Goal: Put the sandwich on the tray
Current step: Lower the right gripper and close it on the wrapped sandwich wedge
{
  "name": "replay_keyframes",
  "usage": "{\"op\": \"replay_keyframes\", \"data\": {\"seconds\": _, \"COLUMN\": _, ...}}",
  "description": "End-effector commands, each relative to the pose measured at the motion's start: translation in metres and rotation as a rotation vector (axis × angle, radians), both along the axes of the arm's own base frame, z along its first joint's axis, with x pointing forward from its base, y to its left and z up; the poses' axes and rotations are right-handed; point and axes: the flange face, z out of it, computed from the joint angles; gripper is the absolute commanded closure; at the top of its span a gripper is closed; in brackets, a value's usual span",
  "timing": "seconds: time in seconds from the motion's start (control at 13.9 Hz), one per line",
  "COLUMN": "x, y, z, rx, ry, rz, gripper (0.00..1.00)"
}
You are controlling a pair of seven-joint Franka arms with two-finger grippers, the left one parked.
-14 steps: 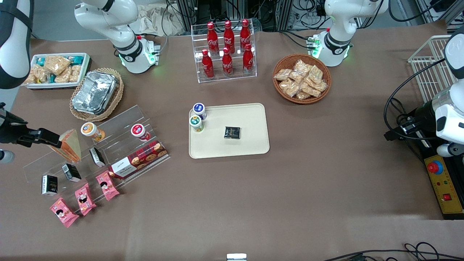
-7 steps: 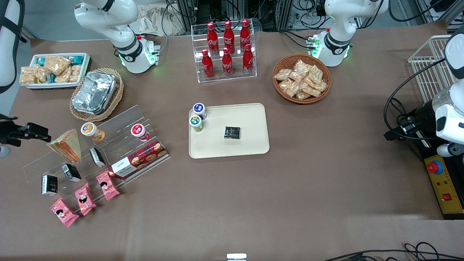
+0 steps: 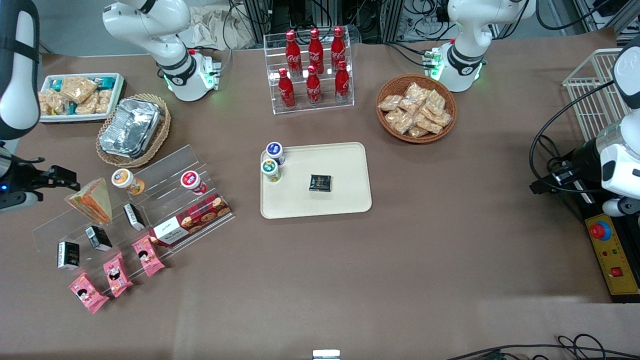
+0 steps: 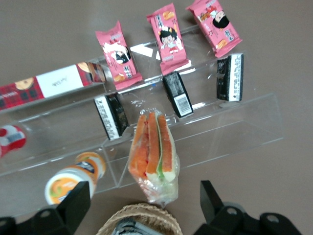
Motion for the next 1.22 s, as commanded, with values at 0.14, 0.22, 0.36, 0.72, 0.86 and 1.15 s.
{"op": "replay_keyframes", "data": {"seconds": 0.14, "x": -0.029, "y": -0.003, "z": -0.045, "rx": 0.012, "ry": -0.048, "rz": 0.048, "gripper": 0.00}}
{"op": "replay_keyframes", "data": {"seconds": 0.22, "x": -0.031, "y": -0.003, "z": -0.051, "rx": 0.010, "ry": -0.057, "rz": 0.046, "gripper": 0.00}}
{"op": "replay_keyframes", "data": {"seconds": 0.36, "x": -0.034, "y": -0.002, "z": -0.064, "rx": 0.003, "ry": -0.071, "rz": 0.045, "gripper": 0.00}}
{"op": "replay_keyframes", "data": {"seconds": 0.72, "x": -0.031, "y": 0.000, "z": -0.082, "rx": -0.009, "ry": -0.075, "rz": 0.044, "gripper": 0.12}}
{"op": "replay_keyframes", "data": {"seconds": 0.86, "x": -0.031, "y": 0.000, "z": -0.080, "rx": -0.009, "ry": -0.076, "rz": 0.061, "gripper": 0.58}}
{"op": "replay_keyframes", "data": {"seconds": 1.15, "x": -0.027, "y": -0.001, "z": -0.074, "rx": -0.012, "ry": -0.083, "rz": 0.142, "gripper": 1.00}}
